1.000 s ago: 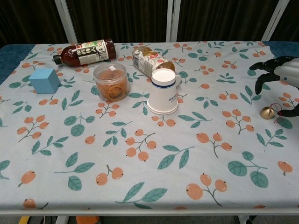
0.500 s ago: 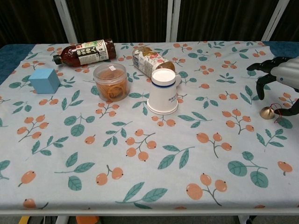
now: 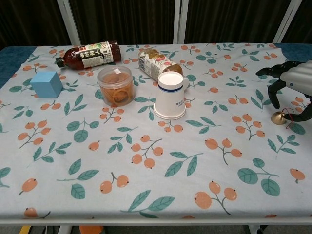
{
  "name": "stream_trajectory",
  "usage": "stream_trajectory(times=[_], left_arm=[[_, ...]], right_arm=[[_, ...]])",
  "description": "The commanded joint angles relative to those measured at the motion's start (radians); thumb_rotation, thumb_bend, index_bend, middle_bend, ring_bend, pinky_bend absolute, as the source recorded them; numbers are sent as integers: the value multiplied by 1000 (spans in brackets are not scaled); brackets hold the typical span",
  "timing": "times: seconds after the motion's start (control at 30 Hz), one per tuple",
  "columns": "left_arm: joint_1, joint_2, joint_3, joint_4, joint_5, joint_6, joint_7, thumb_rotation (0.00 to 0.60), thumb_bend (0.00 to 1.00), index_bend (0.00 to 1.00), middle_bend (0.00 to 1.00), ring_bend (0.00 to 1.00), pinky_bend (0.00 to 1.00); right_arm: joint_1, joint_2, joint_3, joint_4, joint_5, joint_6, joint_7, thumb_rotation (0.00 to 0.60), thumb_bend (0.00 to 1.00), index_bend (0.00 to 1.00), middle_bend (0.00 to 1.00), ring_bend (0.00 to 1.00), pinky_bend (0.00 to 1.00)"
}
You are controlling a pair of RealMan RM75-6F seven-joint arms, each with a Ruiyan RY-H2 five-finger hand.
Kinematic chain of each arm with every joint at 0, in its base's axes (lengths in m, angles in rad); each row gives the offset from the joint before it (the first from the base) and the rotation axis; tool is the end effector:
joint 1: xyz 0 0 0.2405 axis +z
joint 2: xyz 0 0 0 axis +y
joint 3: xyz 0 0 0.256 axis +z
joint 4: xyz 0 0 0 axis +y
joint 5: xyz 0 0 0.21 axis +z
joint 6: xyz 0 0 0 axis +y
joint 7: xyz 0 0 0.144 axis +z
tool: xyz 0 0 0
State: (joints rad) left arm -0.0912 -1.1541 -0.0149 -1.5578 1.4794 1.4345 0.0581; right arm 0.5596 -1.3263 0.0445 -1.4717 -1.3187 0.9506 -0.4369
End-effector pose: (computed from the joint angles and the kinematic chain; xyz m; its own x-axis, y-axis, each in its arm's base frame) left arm -0.3260 0.1759 0.1428 0.4637 0.0838 0.8820 0.8850 0.0037 -0.4656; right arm -0.2496 -0.3053 0.0410 0.7479 -0.2200 0.6263 -0.6546 -0.4015 0.6406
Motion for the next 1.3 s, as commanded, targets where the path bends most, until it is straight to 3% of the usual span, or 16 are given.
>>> stream_trajectory(times=[0.03, 0.93, 1.17, 1.3], left_arm=[[0, 0, 1, 1, 0, -1, 0, 600, 0, 36, 1, 0, 5], [-1, -7, 6, 13, -3, -12, -12, 600, 0, 36, 1, 0, 5], [-1, -6, 6, 13, -2, -10, -13, 600, 0, 36, 1, 0, 5], [-1, -5, 6, 12, -2, -11, -13, 600, 0, 36, 0, 0, 5]], right_arm=[[1, 0, 0, 1, 3, -1, 2, 600, 211, 523, 8, 0, 3], [18, 2, -2, 6, 31, -22, 8, 600, 270, 572, 46, 0, 9], [22, -1, -4, 6, 38, -27, 2, 600, 372, 598, 68, 0, 11], [23, -4, -4, 7, 39, -25, 3, 600, 381, 610, 71, 0, 11]])
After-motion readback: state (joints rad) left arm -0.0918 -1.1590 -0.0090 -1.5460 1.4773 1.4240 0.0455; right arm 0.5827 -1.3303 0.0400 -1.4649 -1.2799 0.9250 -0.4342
